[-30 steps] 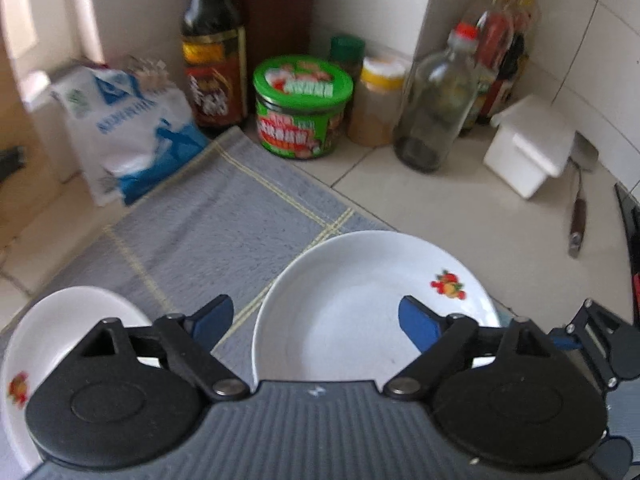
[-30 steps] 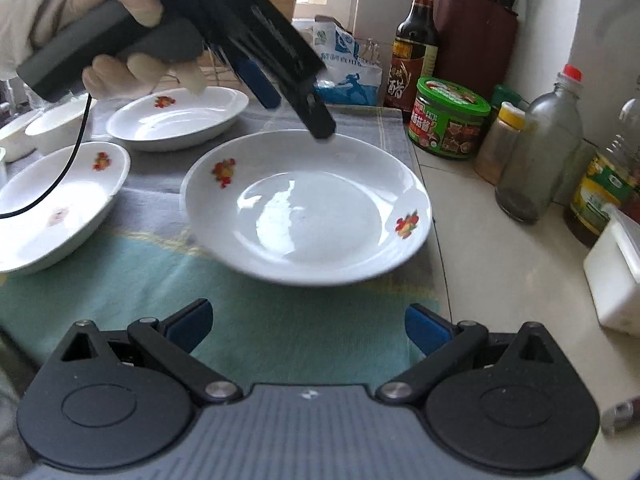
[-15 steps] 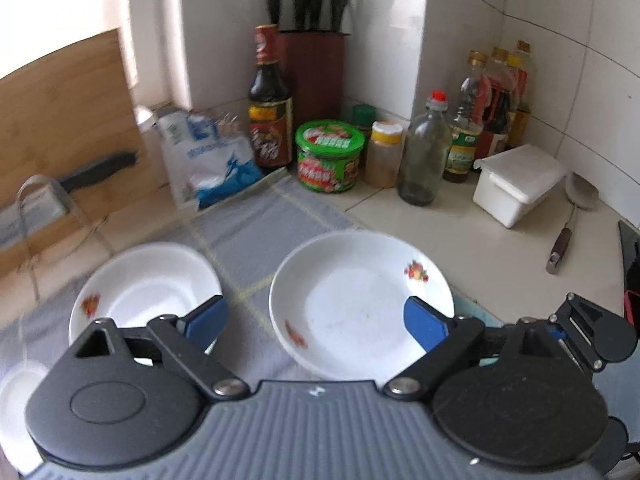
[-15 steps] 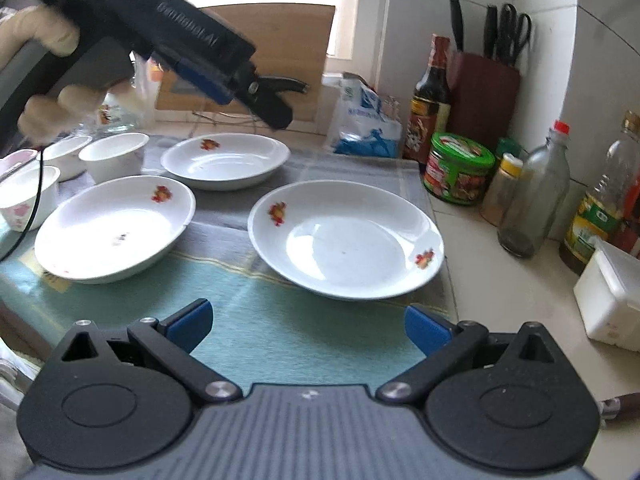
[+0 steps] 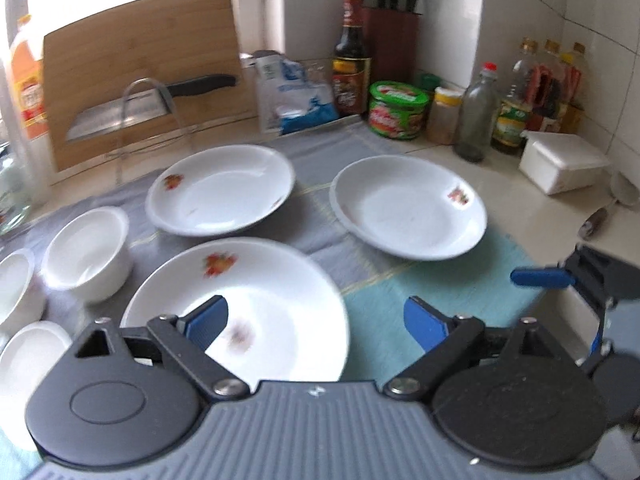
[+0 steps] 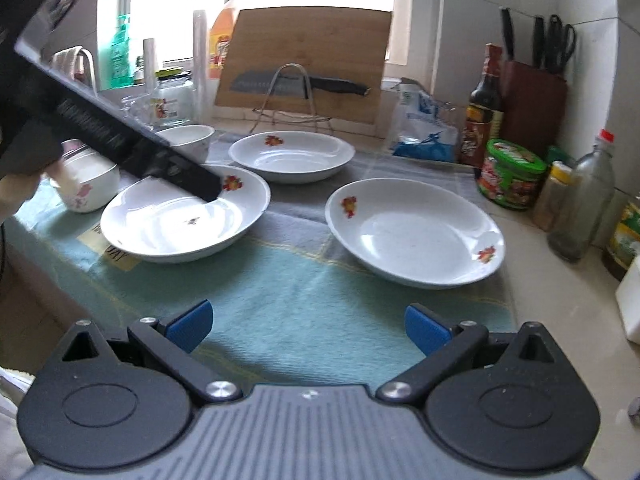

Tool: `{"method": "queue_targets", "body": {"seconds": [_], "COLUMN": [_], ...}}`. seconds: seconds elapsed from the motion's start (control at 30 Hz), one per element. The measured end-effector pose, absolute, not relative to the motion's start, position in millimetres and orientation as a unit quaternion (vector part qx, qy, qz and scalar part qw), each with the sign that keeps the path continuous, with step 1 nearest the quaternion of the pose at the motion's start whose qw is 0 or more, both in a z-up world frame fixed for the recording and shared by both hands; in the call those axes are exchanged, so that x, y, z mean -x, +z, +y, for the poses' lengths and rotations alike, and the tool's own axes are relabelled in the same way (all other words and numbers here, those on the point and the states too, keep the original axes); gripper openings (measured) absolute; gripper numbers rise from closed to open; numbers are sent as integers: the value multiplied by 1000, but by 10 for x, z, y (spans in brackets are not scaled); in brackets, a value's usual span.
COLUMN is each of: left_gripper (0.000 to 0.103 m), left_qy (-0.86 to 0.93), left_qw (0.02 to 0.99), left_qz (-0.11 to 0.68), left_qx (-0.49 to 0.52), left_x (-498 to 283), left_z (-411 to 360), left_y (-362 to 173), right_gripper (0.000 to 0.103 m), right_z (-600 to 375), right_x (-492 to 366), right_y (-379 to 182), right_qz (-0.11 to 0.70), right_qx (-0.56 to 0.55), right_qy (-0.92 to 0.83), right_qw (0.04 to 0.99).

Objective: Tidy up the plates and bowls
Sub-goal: 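Grasp the rim of the brown-stained plate with the right tool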

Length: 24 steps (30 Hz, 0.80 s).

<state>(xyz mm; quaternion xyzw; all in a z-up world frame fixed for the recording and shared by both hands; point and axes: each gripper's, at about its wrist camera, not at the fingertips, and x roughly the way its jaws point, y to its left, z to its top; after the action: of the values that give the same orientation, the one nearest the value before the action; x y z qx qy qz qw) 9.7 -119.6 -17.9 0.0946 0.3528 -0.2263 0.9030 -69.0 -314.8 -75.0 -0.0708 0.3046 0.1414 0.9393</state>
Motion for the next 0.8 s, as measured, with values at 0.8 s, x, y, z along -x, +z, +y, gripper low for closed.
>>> {"method": "queue_targets", "body": {"seconds": [0.8], "left_gripper": [95], "left_qy": [-209], "left_qw": [905], "left_qz": [349], "left_qx": [-126], "left_x": [46], "left_z": [-325], "left_y": [-911], "right_gripper": [103], "right_z": [-2603], "right_x": [-334], "right_y": [-567], "right_qz": [387], "right_qx": [11], "right_qy": [167], "right_qw": [907]}}
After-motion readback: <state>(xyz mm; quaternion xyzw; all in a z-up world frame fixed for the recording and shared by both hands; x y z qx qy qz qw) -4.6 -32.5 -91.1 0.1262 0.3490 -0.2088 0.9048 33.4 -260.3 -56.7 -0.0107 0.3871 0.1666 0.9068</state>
